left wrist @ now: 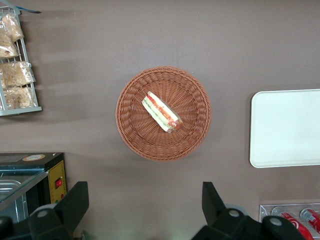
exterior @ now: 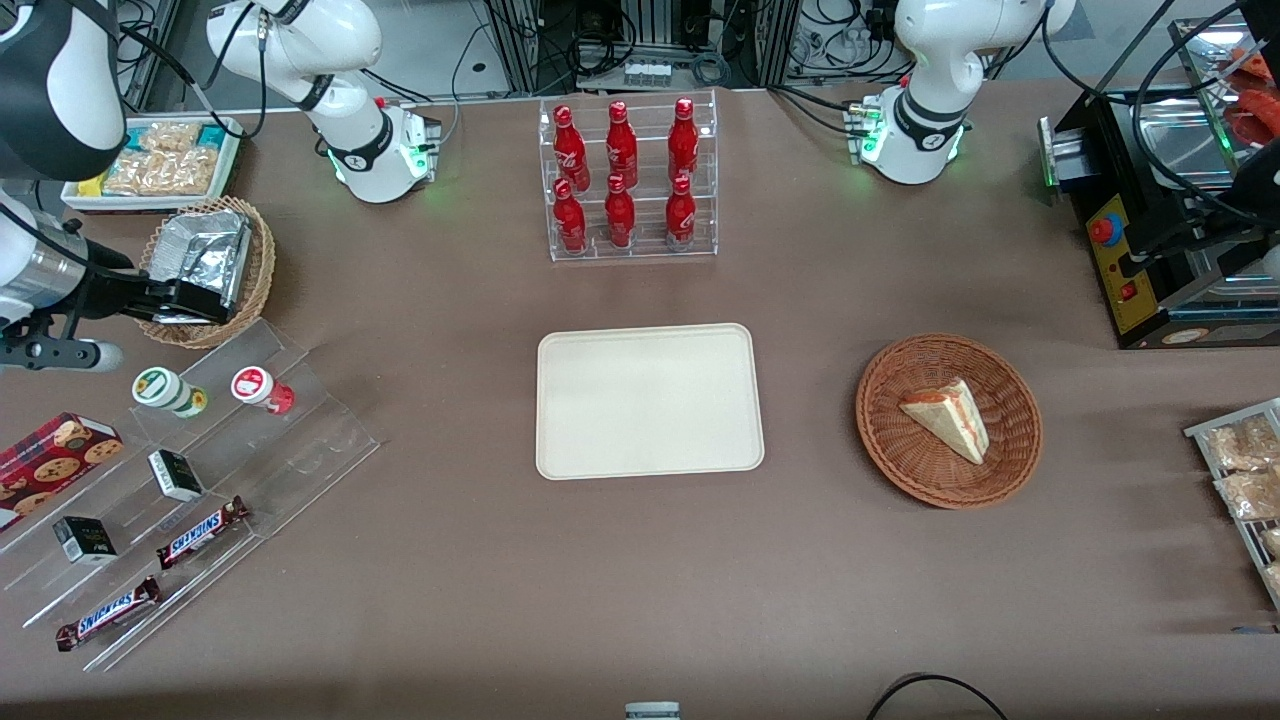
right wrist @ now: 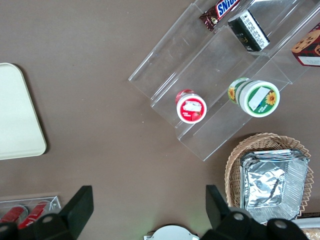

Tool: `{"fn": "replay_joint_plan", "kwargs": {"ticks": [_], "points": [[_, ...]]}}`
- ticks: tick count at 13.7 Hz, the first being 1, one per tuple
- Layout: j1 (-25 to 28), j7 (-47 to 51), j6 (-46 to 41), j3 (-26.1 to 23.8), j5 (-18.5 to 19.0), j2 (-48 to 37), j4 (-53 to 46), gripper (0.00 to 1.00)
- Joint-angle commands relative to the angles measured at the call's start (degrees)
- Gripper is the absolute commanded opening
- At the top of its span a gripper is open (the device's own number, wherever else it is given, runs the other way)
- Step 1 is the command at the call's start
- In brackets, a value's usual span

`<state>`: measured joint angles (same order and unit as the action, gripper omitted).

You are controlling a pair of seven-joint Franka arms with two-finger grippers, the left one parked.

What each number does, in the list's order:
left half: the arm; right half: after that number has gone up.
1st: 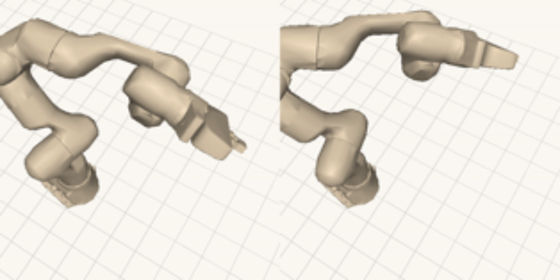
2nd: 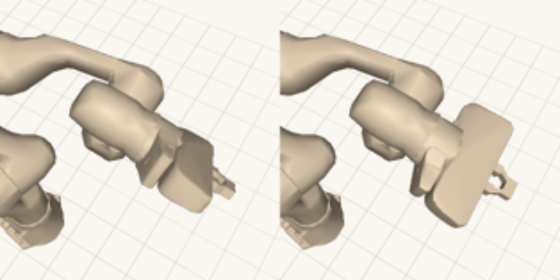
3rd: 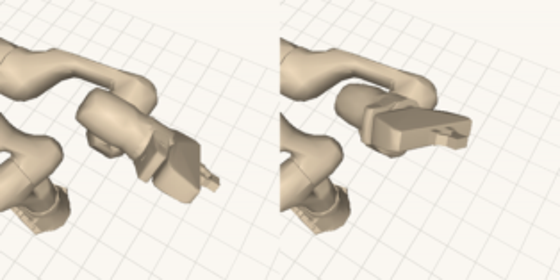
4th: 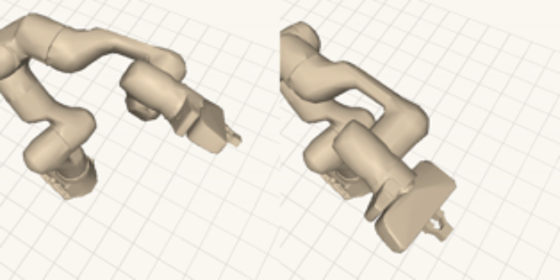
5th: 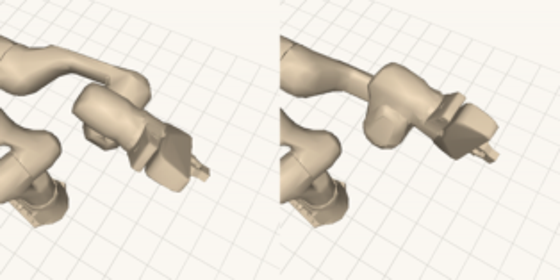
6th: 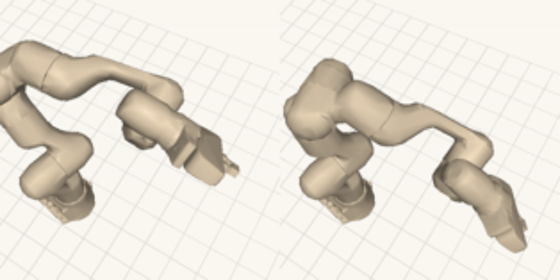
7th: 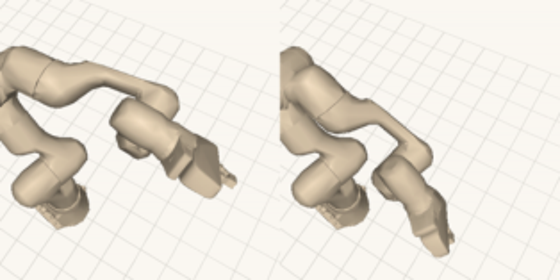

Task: Place green gum on tray
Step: 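Move the right gripper down toward the green-lidded gum container on the rack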

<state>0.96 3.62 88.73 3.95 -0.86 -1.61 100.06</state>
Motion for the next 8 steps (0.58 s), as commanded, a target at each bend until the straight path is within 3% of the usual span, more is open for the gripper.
{"fn": "replay_joint_plan", "kwargs": {"ticks": [1,5,8], "points": [[0.35,0.51,-1.54,0.09,1.21,0.02,-1.10,1.00],[0.18,-0.54,0.21,0.01,2.18,0.38,-0.31,1.00],[-0.78,-7.65,3.37,0.97,1.65,0.29,2.50,1.00]]}}
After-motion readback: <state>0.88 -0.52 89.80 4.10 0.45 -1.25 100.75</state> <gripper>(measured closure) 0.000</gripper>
